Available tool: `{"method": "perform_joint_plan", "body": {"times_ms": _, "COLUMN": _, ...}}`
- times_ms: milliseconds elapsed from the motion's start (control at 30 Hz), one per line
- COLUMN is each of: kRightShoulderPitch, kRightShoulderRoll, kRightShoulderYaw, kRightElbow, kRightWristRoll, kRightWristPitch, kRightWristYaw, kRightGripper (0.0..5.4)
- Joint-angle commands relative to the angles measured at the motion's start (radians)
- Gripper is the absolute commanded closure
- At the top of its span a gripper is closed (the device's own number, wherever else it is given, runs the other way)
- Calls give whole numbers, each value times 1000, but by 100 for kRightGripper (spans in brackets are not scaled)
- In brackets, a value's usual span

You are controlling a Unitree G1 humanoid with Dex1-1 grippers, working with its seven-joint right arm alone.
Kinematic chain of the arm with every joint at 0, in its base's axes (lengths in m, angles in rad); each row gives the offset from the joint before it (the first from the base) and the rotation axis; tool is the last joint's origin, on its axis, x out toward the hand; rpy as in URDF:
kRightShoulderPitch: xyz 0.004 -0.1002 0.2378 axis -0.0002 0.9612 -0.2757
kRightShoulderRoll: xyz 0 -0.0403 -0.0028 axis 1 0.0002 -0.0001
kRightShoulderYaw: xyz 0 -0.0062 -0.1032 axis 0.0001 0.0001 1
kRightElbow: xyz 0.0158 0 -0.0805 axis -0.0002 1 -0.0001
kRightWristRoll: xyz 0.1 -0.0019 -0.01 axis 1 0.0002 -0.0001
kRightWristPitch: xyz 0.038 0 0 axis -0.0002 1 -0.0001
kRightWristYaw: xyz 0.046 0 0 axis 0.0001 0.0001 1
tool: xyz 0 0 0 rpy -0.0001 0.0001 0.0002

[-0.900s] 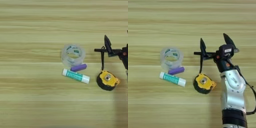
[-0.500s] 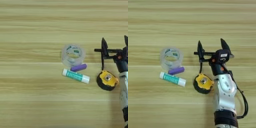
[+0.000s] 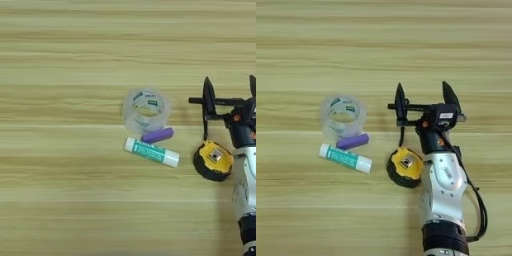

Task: Move the objects on the table

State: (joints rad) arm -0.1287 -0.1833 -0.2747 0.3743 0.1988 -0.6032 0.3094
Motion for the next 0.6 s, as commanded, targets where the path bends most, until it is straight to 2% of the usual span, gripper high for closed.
{"method": "perform_joint_plan", "body": {"times_ms": 33, "kRightShoulderPitch": -64, "kRightShoulderRoll": -19, "kRightShoulderYaw": 1, "kRightElbow": -28, "kRightWristRoll": 1, "kRightWristPitch": -23, "kRightWristYaw": -17, "kRightGripper": 5}}
{"method": "perform_joint_plan", "body": {"times_ms": 233, "kRightShoulderPitch": -66, "kRightShoulderRoll": -24, "kRightShoulderYaw": 4, "kRightElbow": -27, "kRightWristRoll": -5, "kRightWristPitch": -34, "kRightWristYaw": -16, "kRightGripper": 5}}
{"method": "perform_joint_plan", "body": {"times_ms": 367, "kRightShoulderPitch": -47, "kRightShoulderRoll": -59, "kRightShoulderYaw": 7, "kRightElbow": -77, "kRightWristRoll": -7, "kRightWristPitch": -29, "kRightWristYaw": 11, "kRightGripper": 5}}
{"method": "perform_joint_plan", "body": {"times_ms": 600, "kRightShoulderPitch": -2, "kRightShoulderRoll": -159, "kRightShoulderYaw": 31, "kRightElbow": -409, "kRightWristRoll": 61, "kRightWristPitch": 152, "kRightWristYaw": 95, "kRightGripper": 5}}
